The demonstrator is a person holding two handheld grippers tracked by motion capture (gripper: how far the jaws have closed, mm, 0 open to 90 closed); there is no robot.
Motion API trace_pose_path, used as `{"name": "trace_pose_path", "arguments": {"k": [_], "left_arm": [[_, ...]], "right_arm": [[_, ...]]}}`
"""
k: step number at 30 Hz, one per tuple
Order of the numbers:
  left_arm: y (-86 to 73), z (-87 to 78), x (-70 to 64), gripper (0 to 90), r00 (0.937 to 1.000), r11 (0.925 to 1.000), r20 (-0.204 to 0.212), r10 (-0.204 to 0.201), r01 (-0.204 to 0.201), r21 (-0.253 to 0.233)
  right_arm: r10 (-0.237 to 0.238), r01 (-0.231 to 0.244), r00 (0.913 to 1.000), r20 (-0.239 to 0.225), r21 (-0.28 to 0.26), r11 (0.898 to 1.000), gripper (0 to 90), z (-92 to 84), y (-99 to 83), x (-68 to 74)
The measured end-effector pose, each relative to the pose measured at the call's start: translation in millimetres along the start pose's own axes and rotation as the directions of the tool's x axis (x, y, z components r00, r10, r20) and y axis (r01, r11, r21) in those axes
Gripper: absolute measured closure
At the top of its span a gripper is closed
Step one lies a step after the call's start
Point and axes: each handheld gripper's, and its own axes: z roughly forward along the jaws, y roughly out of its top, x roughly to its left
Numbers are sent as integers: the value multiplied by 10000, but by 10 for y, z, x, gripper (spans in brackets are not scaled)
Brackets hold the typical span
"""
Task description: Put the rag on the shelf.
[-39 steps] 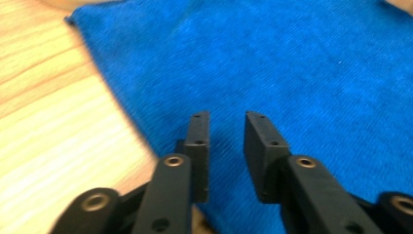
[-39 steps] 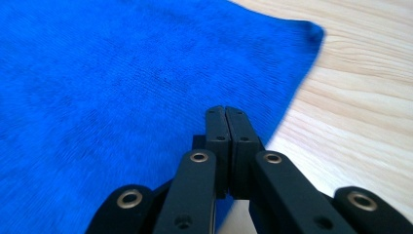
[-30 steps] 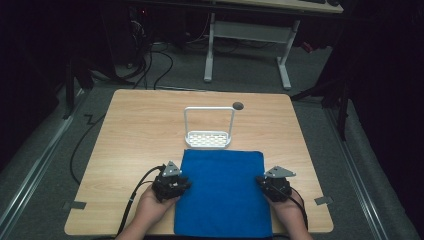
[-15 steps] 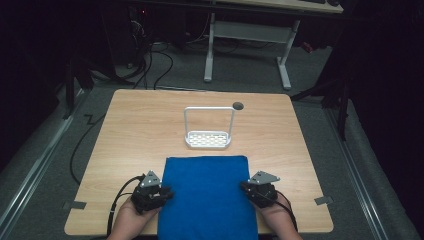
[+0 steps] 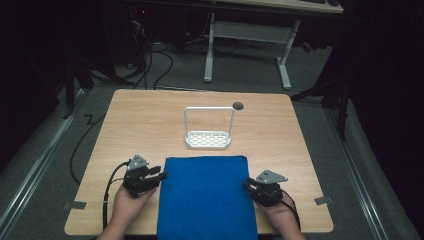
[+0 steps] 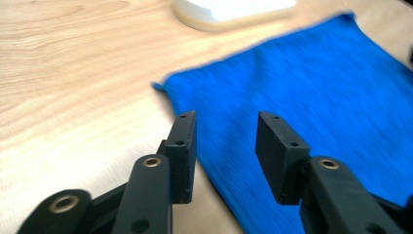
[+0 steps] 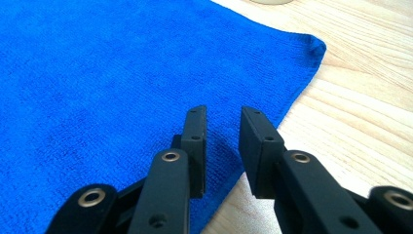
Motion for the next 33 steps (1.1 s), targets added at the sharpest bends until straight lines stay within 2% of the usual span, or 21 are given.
{"name": "trace_pose_path", "arguments": {"k": [2, 3, 7, 10, 11, 14, 15, 16, 17, 19, 20, 22, 24, 25, 26, 27, 28, 31, 33], "left_arm": [[52, 114, 50, 571, 9995, 9998, -304, 106, -101, 180], [96, 205, 98, 526, 9991, 9999, -426, -61, 67, 123], [161, 320, 162, 509, 9977, 9996, -606, -297, 299, 20], [205, 439, 172, 510, 9975, 9988, -644, -303, 328, 371], [209, 483, 128, 523, 9962, 9985, -871, 50, -2, 550], [213, 496, 106, 544, 9947, 9982, -1009, 195, -137, 577], [213, 501, 95, 591, 9922, 9978, -1195, 354, -285, 597], [213, 501, 95, 609, 9922, 9978, -1195, 354, -285, 597], [216, 505, 88, 646, 9915, 9969, -1201, 495, -418, 660], [216, 508, 84, 694, 9912, 9967, -1208, 543, -465, 666], [216, 512, 85, 694, 9914, 9967, -1182, 558, -483, 659], [208, 518, 75, 750, 9930, 9966, -1020, 603, -541, 623], [204, 516, 71, 774, 9929, 9960, -976, 680, -619, 638], [198, 508, 93, 795, 9953, 9973, -849, 475, -425, 596], [198, 508, 93, 808, 9953, 9973, -849, 475, -425, 596], [198, 504, 118, 808, 9970, 9980, -720, 277, -236, 581], [197, 500, 149, 822, 9984, 9985, -563, 25, 6, 550], [195, 496, 161, 828, 9986, 9985, -531, -74, 103, 546], [190, 498, 137, 832, 9978, 9987, -653, 59, -25, 519]], "right_arm": [[-47, 47, 10000, 8, -1, 10000, 720, -2, 2, 1], [-43, 43, 10000, 16, -52, 10000, 713, -4, -1, -2], [-27, 27, 10000, 31, -53, 10000, 695, -7, -17, -20], [49, -49, 10000, 84, -82, 10000, 680, -14, -25, -34], [168, -166, 9997, 183, -139, 9998, 662, -27, -34, -49], [354, -347, 9989, 314, -217, 9992, 643, -52, -42, -63], [585, -569, 9975, 407, -379, 9977, 620, -71, -40, -79], [585, -569, 9975, 407, -379, 9977, 620, -71, -40, -79], [891, -866, 9947, 518, -493, 9950, 601, -63, -19, -108], [997, -971, 9935, 552, -492, 9941, 592, -54, -3, -125], [1076, -1046, 9923, 607, -514, 9932, 579, -32, 25, -149], [1334, -1295, 9877, 817, -512, 9903, 576, 51, 126, -210], [1343, -1305, 9867, 921, -461, 9904, 577, 93, 166, -232], [1590, -1545, 9798, 1209, -455, 9869, 583, 220, 251, -281], [1590, -1545, 9798, 1209, -455, 9869, 583, 220, 251, -281], [1688, -1653, 9779, 1233, -382, 9855, 582, 271, 279, -300], [1738, -1729, 9735, 1489, -191, 9848, 583, 417, 352, -364], [1906, -1917, 9701, 1502, -67, 9814, 582, 500, 399, -423], [1951, -1981, 9702, 1438, 68, 9802, 597, 582, 457, -484]]}}
